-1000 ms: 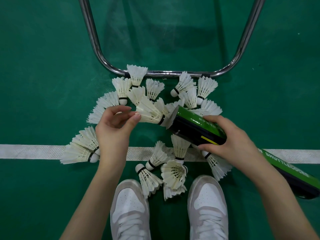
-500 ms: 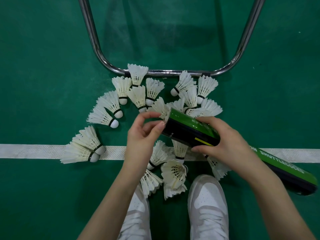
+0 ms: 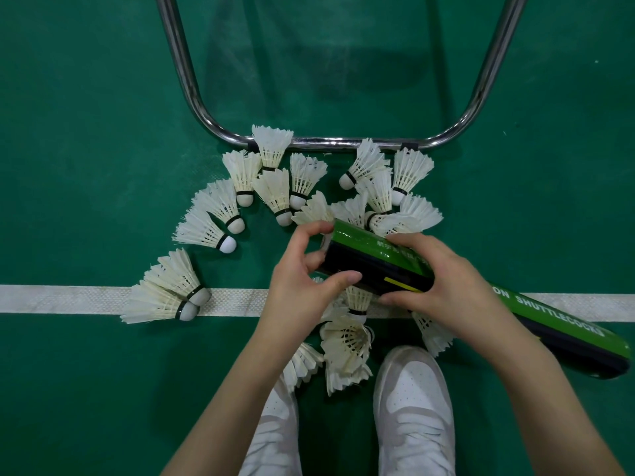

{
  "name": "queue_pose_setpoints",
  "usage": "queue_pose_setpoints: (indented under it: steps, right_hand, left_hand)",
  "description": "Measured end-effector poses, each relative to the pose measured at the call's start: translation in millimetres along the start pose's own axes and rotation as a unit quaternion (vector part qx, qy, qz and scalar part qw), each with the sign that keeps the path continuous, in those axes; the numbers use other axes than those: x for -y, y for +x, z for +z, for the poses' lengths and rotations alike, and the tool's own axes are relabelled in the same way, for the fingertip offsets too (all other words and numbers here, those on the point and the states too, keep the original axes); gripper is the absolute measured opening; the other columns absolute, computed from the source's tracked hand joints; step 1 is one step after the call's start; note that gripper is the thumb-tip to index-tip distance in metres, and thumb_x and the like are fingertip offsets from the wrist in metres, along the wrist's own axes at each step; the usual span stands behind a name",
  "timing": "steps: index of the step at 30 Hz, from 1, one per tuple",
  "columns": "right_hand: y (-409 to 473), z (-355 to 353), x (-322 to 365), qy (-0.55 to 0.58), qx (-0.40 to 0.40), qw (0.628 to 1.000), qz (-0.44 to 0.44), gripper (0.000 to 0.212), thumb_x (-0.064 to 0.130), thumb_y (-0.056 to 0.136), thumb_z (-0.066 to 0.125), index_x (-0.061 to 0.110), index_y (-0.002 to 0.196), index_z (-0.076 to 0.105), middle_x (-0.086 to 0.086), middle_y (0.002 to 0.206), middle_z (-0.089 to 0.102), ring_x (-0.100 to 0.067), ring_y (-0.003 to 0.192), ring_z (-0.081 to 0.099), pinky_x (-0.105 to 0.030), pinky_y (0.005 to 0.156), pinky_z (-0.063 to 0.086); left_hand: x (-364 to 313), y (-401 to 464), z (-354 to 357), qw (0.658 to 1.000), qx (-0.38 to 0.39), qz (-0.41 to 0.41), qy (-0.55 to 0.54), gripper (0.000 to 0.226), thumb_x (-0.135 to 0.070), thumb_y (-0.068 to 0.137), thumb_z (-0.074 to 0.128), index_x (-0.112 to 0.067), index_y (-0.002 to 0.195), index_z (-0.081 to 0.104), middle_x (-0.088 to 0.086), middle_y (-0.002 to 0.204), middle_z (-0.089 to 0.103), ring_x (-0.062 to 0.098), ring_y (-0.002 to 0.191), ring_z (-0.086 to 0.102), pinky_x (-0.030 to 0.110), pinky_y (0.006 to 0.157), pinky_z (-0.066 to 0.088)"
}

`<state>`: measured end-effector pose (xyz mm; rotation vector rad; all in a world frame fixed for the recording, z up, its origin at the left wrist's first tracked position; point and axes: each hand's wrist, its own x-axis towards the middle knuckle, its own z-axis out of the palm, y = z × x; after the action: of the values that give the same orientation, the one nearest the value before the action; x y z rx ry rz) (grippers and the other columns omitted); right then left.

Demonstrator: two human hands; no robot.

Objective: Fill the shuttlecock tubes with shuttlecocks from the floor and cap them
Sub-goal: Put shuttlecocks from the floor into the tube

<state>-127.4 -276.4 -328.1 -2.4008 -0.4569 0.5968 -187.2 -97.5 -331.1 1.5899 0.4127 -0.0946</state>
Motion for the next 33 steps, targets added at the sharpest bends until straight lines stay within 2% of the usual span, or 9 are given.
queue_pose_setpoints:
  steps: [8, 12, 15, 17, 21, 26, 28, 30, 33]
  right_hand:
    - [-2.2, -0.8, 0.5, 0.000, 0.003, 1.000, -0.002, 0.069, 0.039, 0.062, 0.078, 0.040, 0.122, 0.045, 0.018, 0.112, 0.049, -0.006, 0.107, 0.048, -0.041, 0.096, 0.040]
    - [-2.5, -1.0, 1.4, -0.003, 0.003, 1.000, 0.000, 0.069, 0.039, 0.063, 0.078, 0.040, 0.122, 0.044, 0.019, 0.110, 0.048, -0.006, 0.106, 0.049, -0.040, 0.095, 0.040]
    - [-1.7, -1.8, 1.8, -0.010, 0.007, 1.000, 0.000, 0.069, 0.039, 0.063, 0.077, 0.040, 0.123, 0.044, 0.021, 0.109, 0.046, -0.005, 0.107, 0.048, -0.040, 0.096, 0.040]
    - [-1.9, -3.3, 0.2, -0.014, 0.005, 1.000, 0.004, 0.069, 0.041, 0.063, 0.077, 0.040, 0.123, 0.044, 0.022, 0.110, 0.045, -0.006, 0.108, 0.047, -0.040, 0.096, 0.039]
    - [-4.1, -7.3, -4.7, -0.005, -0.010, 1.000, 0.014, 0.068, 0.044, 0.061, 0.076, 0.042, 0.121, 0.044, 0.018, 0.110, 0.048, -0.012, 0.105, 0.050, -0.035, 0.092, 0.041]
    - [-4.9, -8.7, -6.5, 0.002, -0.016, 1.000, 0.019, 0.066, 0.040, 0.063, 0.077, 0.041, 0.120, 0.044, 0.016, 0.111, 0.049, -0.010, 0.103, 0.049, -0.032, 0.089, 0.041]
    - [-5.1, -8.3, -6.9, 0.002, -0.016, 1.000, 0.019, 0.066, 0.039, 0.063, 0.077, 0.040, 0.121, 0.045, 0.016, 0.111, 0.050, -0.011, 0.103, 0.050, -0.032, 0.089, 0.041]
    - [-4.9, -7.9, -6.9, 0.001, -0.016, 1.000, 0.020, 0.067, 0.040, 0.063, 0.077, 0.040, 0.121, 0.044, 0.015, 0.112, 0.051, -0.012, 0.103, 0.050, -0.033, 0.090, 0.041]
    - [-4.7, -7.8, -6.9, 0.002, -0.016, 1.000, 0.020, 0.068, 0.041, 0.063, 0.077, 0.040, 0.122, 0.044, 0.014, 0.113, 0.051, -0.012, 0.104, 0.051, -0.037, 0.092, 0.042]
  left_hand:
    - [3.8, 3.8, -5.6, 0.998, 0.058, -0.001, 0.006, 0.047, 0.001, 0.083, 0.067, -0.033, 0.106, 0.043, -0.006, 0.084, 0.075, 0.004, 0.083, 0.068, 0.018, 0.079, 0.052]
    - [6.8, 5.3, -8.6, 0.997, 0.073, -0.006, 0.012, 0.046, -0.001, 0.085, 0.064, -0.035, 0.107, 0.043, -0.008, 0.086, 0.075, 0.006, 0.090, 0.069, 0.021, 0.084, 0.052]
    - [10.4, 4.1, -13.8, 0.998, 0.057, 0.004, 0.040, 0.048, -0.003, 0.085, 0.066, -0.038, 0.110, 0.046, -0.008, 0.088, 0.074, 0.007, 0.095, 0.067, 0.020, 0.086, 0.050]
    - [14.1, 3.6, -20.4, 0.996, 0.036, 0.020, 0.076, 0.052, -0.005, 0.082, 0.070, -0.042, 0.112, 0.048, -0.008, 0.091, 0.072, 0.006, 0.101, 0.064, 0.023, 0.092, 0.046]
    - [24.7, 2.7, -33.5, 0.991, 0.009, 0.036, 0.128, 0.052, -0.006, 0.081, 0.071, -0.037, 0.116, 0.049, -0.020, 0.100, 0.069, -0.002, 0.108, 0.059, 0.023, 0.100, 0.040]
    - [39.3, 2.4, -37.4, 0.981, 0.022, 0.032, 0.189, 0.045, -0.008, 0.085, 0.067, -0.033, 0.118, 0.048, -0.025, 0.096, 0.069, -0.005, 0.100, 0.059, 0.015, 0.095, 0.039]
    - [45.1, 1.7, -36.9, 0.974, 0.036, 0.031, 0.221, 0.042, -0.008, 0.088, 0.063, -0.035, 0.115, 0.047, -0.027, 0.093, 0.069, 0.007, 0.088, 0.064, 0.009, 0.081, 0.040]
    - [49.2, 1.7, -37.0, 0.967, 0.050, 0.034, 0.249, 0.041, -0.008, 0.089, 0.061, -0.036, 0.115, 0.046, -0.027, 0.093, 0.069, 0.015, 0.087, 0.065, 0.013, 0.075, 0.043]
    - [50.8, 2.9, -37.4, 0.960, 0.070, 0.032, 0.269, 0.045, -0.004, 0.089, 0.060, -0.039, 0.114, 0.044, -0.025, 0.094, 0.068, 0.000, 0.102, 0.059, 0.013, 0.083, 0.042]
